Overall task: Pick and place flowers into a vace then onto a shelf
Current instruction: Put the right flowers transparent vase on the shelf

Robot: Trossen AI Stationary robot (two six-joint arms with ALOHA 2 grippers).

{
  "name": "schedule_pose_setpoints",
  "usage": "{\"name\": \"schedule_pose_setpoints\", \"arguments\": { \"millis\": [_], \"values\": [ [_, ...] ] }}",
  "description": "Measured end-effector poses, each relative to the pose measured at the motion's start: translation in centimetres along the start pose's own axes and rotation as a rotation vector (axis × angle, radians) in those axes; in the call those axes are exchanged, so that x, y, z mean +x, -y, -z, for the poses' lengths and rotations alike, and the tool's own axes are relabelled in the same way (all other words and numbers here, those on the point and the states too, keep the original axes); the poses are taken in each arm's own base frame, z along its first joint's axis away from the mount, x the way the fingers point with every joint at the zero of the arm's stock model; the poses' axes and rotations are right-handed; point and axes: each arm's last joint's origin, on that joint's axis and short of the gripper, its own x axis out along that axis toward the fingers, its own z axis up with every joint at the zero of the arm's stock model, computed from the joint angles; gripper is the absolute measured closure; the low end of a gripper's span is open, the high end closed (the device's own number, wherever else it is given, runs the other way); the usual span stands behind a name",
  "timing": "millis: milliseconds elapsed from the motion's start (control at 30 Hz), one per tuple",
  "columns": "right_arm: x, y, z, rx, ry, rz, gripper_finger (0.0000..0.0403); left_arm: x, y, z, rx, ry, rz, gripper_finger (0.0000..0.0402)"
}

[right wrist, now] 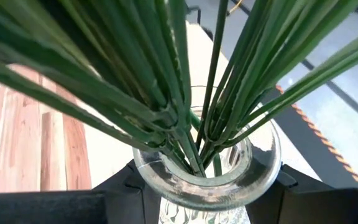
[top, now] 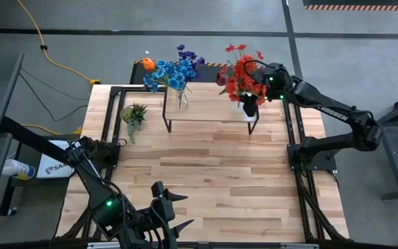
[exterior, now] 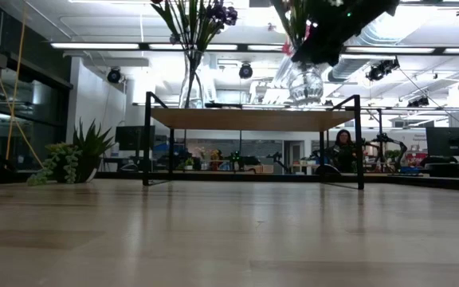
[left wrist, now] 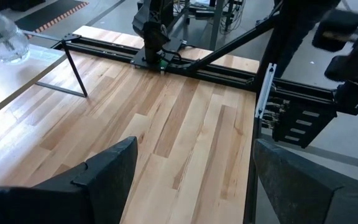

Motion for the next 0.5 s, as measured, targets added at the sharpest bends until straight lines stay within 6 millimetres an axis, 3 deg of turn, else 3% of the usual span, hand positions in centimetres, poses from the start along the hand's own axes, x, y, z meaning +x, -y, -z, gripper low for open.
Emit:
{"name": "schedule_pose_setpoints", "arguments": {
  "millis": [233,500],
  "values": [
    [2.4,0.5,0.4,0.012,-0.040,-0.017,0.0248,0.0,0.1,0.0,-0.007,-0.018,0.020,0.0048],
    [2.6,0.8,0.4,-0.010,-0.037,0.007,0.0246,0.0,0.1,0.1,-0.007,-0.038,0.039,0.0048]
  ]
}}
